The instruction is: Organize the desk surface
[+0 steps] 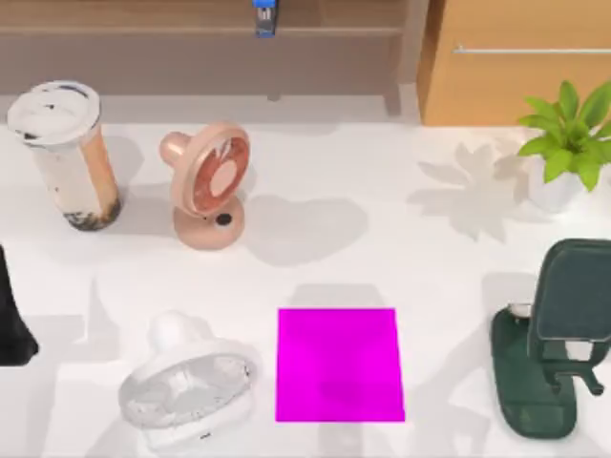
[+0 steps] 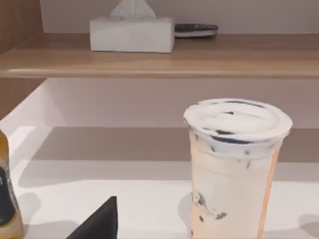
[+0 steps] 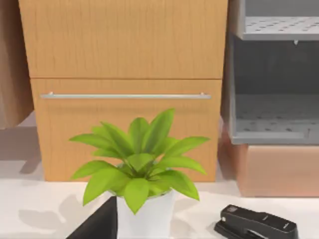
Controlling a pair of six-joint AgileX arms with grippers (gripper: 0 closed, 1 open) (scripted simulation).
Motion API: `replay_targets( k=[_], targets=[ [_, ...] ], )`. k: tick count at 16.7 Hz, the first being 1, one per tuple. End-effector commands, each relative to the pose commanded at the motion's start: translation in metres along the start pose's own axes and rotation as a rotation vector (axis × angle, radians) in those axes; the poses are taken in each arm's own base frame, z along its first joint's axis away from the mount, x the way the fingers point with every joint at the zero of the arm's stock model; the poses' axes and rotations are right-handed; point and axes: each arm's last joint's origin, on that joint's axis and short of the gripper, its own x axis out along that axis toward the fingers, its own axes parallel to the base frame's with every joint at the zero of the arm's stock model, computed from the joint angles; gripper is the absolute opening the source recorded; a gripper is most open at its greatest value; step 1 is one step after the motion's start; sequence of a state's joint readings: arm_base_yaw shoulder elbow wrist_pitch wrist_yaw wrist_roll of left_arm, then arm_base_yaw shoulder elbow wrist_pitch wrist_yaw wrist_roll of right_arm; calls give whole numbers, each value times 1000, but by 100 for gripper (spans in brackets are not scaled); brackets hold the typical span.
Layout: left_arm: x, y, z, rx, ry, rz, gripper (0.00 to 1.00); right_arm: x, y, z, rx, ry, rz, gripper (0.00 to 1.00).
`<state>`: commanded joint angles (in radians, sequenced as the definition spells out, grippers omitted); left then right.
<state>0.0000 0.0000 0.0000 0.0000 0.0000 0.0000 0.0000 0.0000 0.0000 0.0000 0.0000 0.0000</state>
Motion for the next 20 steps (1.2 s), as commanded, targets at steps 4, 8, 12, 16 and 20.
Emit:
replay_targets(
  k=[4, 8, 12, 16, 20],
  targets=[
    [0, 0, 0, 0, 0, 0, 100, 0, -1, 5, -33, 31, -5, 100],
    [0, 0, 0, 0, 0, 0, 100, 7, -4, 23, -220, 227, -5, 100],
    [0, 0, 0, 0, 0, 0, 100, 29, -10, 41, -542, 569, 101, 100],
    [0, 0, 0, 0, 0, 0, 100, 64, -22, 49, -878, 913, 374, 100],
    [0, 0, 0, 0, 0, 0, 100, 100, -40, 46, -1061, 1145, 714, 100]
  ],
)
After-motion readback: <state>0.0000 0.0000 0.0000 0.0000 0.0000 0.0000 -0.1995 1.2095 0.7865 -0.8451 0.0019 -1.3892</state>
